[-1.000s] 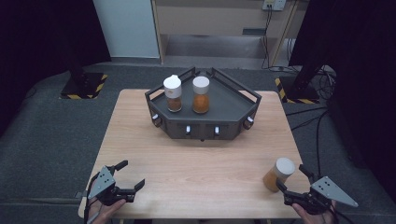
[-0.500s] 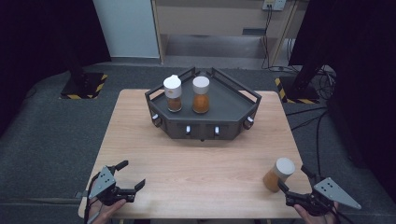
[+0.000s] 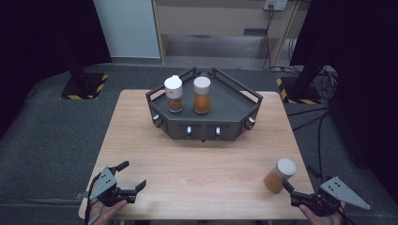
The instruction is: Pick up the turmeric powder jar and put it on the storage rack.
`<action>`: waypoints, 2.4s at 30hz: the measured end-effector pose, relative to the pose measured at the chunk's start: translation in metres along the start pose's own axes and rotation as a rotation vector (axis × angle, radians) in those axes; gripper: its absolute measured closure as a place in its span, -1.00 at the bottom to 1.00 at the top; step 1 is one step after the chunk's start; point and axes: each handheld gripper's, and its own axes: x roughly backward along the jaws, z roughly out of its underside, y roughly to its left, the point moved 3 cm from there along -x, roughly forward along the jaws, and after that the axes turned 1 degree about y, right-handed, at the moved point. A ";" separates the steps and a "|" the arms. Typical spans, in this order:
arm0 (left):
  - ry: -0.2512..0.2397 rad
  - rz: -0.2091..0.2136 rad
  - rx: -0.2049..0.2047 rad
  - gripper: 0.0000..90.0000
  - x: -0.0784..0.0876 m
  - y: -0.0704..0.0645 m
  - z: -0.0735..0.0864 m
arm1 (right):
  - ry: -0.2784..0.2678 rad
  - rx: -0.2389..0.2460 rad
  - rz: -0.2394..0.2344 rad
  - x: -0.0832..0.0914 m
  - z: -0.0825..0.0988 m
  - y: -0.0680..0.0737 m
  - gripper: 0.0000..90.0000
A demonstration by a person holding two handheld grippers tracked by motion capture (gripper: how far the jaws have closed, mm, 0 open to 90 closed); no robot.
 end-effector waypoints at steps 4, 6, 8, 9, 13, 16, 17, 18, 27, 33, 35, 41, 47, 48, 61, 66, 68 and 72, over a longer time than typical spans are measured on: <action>0.000 0.001 0.000 -0.92 0.000 0.000 0.000 | 0.023 0.007 -0.004 -0.001 -0.006 -0.002 -0.98; 0.000 0.000 -0.001 -0.92 0.000 0.000 0.000 | 0.038 0.004 -0.012 -0.004 -0.009 -0.004 -0.98; 0.000 0.000 -0.001 -0.92 0.000 0.000 0.000 | 0.052 0.005 -0.013 -0.007 -0.012 -0.005 -0.97; 0.000 -0.001 0.001 -0.92 0.000 0.000 0.000 | 0.059 0.003 -0.013 -0.009 -0.013 -0.005 -0.97; -0.002 -0.002 0.002 -0.92 0.000 0.000 0.000 | 0.077 -0.006 -0.021 -0.015 -0.014 -0.007 -0.96; 0.001 -0.001 -0.001 -0.92 0.000 0.000 0.000 | 0.092 -0.008 -0.024 -0.019 -0.015 -0.008 -0.95; 0.001 0.000 -0.001 -0.92 0.000 0.000 0.000 | 0.095 -0.009 -0.025 -0.021 -0.014 -0.009 -0.95; 0.000 -0.001 0.000 -0.92 0.000 0.000 0.000 | 0.102 -0.009 -0.025 -0.023 -0.014 -0.009 -0.94; 0.002 -0.002 0.000 -0.92 0.000 0.000 0.000 | 0.152 -0.033 -0.033 -0.040 -0.007 -0.015 -0.90; 0.002 -0.002 -0.001 -0.92 0.000 0.000 0.000 | 0.186 -0.029 -0.036 -0.050 -0.005 -0.017 -0.83; 0.003 -0.003 -0.001 -0.92 0.000 0.000 0.000 | 0.190 -0.035 -0.035 -0.053 -0.002 -0.018 -0.78; 0.003 -0.003 0.001 -0.92 0.000 0.000 0.000 | 0.201 -0.047 -0.027 -0.058 0.003 -0.019 -0.64; 0.004 -0.003 0.001 -0.92 0.000 0.000 0.000 | 0.202 -0.061 -0.036 -0.059 0.008 -0.022 -0.26; 0.004 -0.003 0.001 -0.92 0.000 0.000 0.000 | 0.201 -0.054 -0.031 -0.059 0.008 -0.021 -0.26; 0.003 -0.003 0.002 -0.92 0.000 0.000 0.000 | 0.225 -0.025 -0.027 -0.058 0.000 -0.018 -0.25; 0.004 -0.003 0.003 -0.92 0.000 0.000 0.000 | 0.222 -0.024 -0.046 -0.060 -0.008 -0.017 -0.25; 0.003 -0.003 0.003 -0.92 0.000 0.000 0.000 | 0.220 -0.018 -0.054 -0.062 -0.013 -0.015 -0.25; 0.004 -0.002 0.002 -0.92 0.000 0.000 0.000 | 0.215 -0.002 -0.081 -0.066 -0.025 -0.013 -0.25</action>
